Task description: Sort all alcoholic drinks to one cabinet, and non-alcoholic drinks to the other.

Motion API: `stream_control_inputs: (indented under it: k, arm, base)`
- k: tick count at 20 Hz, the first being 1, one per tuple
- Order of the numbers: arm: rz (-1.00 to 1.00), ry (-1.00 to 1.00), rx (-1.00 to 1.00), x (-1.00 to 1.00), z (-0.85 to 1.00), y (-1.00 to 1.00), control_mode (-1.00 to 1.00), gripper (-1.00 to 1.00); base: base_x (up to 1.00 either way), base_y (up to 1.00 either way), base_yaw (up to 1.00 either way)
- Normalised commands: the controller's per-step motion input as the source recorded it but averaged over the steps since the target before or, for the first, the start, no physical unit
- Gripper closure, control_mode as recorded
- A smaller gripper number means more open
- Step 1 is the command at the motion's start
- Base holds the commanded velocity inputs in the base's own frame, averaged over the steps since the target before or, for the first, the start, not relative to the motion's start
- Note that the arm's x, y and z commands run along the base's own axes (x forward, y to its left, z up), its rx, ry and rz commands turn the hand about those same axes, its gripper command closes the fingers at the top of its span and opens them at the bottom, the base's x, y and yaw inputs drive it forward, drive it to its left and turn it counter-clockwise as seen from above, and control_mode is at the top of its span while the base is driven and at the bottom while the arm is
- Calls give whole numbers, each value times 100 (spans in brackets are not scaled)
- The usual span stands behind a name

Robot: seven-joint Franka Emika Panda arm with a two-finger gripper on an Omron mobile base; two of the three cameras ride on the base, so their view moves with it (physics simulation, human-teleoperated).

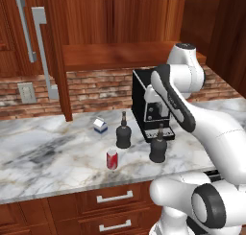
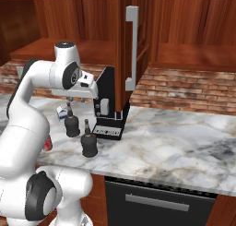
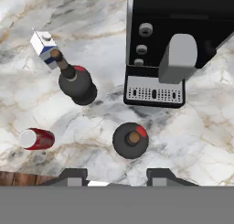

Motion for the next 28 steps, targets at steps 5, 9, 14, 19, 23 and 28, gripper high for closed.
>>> stream_control_inputs:
  k: [5,9,14,19,23,28]
  arm:
    - [0,0,-2,-12,-3,2,-100,-100]
    - [0,0,-20,-34,-39,0,-100,-100]
    - [-2,-5,-14,-79,-67,-21,-100,-100]
    - [-11,-5,-1,-78,-56,-28,-100,-100]
    - [-12,0,2,-13,-49,-5,-100,-100]
    - [-3,0,0,17,-44,1,-100,-100]
  base:
    - [0,0,0]
    - [0,0,0]
    - [0,0,0]
    - [0,0,0]
    - [0,0,0]
    - [0,0,0]
